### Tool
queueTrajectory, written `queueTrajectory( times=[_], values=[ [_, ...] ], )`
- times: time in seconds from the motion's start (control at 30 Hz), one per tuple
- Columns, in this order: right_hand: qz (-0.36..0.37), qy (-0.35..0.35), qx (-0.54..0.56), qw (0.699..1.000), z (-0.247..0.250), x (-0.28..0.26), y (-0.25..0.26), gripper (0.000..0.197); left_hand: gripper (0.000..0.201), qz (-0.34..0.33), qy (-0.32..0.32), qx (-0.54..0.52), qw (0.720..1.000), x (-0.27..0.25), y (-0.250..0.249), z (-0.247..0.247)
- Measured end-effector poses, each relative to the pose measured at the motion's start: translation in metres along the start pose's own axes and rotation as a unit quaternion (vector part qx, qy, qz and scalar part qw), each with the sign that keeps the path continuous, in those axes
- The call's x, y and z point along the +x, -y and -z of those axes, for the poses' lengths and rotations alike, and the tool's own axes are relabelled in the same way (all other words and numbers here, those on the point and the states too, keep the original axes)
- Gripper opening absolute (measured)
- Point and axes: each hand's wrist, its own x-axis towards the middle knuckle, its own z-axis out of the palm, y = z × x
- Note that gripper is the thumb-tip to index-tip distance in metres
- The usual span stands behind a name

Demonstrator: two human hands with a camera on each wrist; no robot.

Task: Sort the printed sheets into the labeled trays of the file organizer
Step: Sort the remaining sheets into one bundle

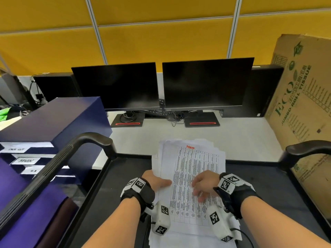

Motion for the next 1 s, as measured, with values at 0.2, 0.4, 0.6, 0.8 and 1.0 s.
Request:
queueTrajectory(
  times=[0.2, 0.4, 0.6, 0.8, 1.0],
  values=[
    [0.006, -0.016, 0.049, 0.999, 0.0, 0.0, -0.009, 0.021, 0.037, -0.061, -0.035, 0.015, 0.997, -0.006, -0.007, -0.008],
    [0.019, -0.211, -0.004, 0.977, 0.016, -0.006, -0.019, 0.014, 0.034, -0.099, -0.091, -0.073, 0.988, -0.026, -0.007, 0.014],
    [0.018, -0.3, 0.133, 0.945, 0.018, -0.013, 0.012, 0.08, 0.038, -0.115, -0.156, -0.191, 0.962, -0.063, 0.01, 0.089],
    [-0.03, -0.19, 0.053, 0.98, -0.01, -0.003, 0.029, 0.082, 0.036, -0.103, -0.207, -0.211, 0.95, -0.069, 0.041, 0.148],
    [-0.082, -0.216, 0.019, 0.973, -0.008, 0.004, 0.02, 0.082, 0.048, -0.101, -0.205, -0.227, 0.947, -0.062, 0.061, 0.137]
  ],
)
